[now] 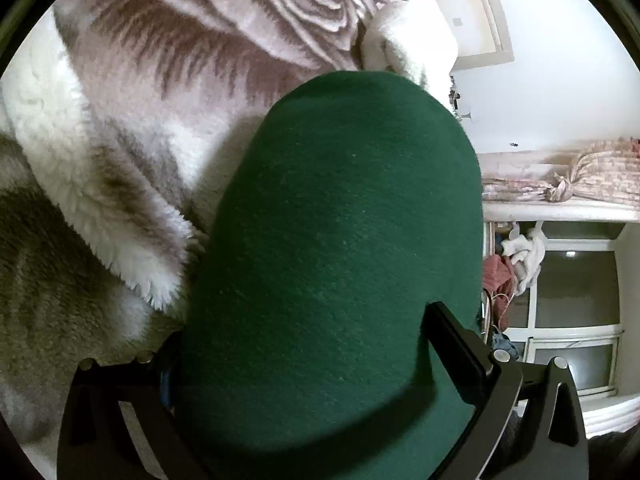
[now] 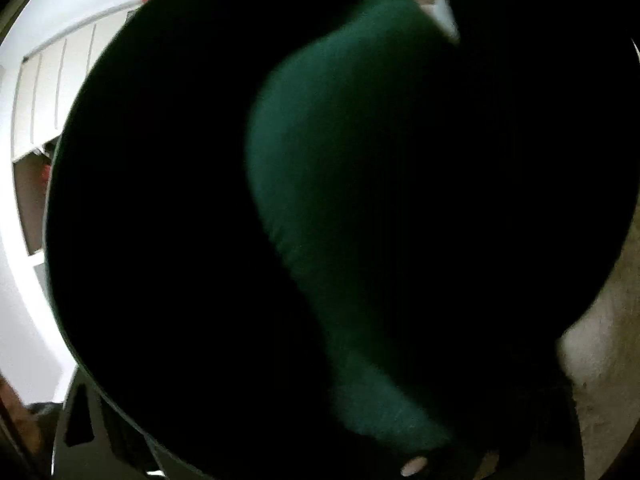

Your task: Fold large clothes

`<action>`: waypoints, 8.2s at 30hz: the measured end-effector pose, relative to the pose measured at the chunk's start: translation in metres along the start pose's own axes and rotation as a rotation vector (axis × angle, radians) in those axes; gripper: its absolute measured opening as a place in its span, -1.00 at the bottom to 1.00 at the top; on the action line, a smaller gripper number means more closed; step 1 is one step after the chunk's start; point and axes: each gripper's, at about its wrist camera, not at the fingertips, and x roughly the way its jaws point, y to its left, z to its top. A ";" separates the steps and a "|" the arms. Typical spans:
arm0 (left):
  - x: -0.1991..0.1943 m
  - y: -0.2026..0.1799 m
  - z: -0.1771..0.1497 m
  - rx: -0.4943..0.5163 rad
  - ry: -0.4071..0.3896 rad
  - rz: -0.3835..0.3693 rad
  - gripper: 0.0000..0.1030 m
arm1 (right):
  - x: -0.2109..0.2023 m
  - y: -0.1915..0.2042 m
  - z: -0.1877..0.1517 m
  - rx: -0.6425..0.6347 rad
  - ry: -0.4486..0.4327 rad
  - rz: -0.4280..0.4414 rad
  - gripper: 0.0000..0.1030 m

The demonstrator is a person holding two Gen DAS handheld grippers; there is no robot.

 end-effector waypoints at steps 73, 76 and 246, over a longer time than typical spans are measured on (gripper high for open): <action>-0.036 -0.087 0.034 0.148 -0.056 -0.071 0.30 | 0.023 0.060 -0.112 0.189 -0.534 0.196 -0.60; -0.023 -0.063 0.038 0.123 -0.026 -0.015 0.29 | 0.027 0.040 -0.106 0.246 -0.483 0.147 -0.51; -0.001 -0.278 0.259 0.403 -0.153 -0.212 0.17 | 0.001 0.387 0.260 -0.070 -1.064 0.284 -0.42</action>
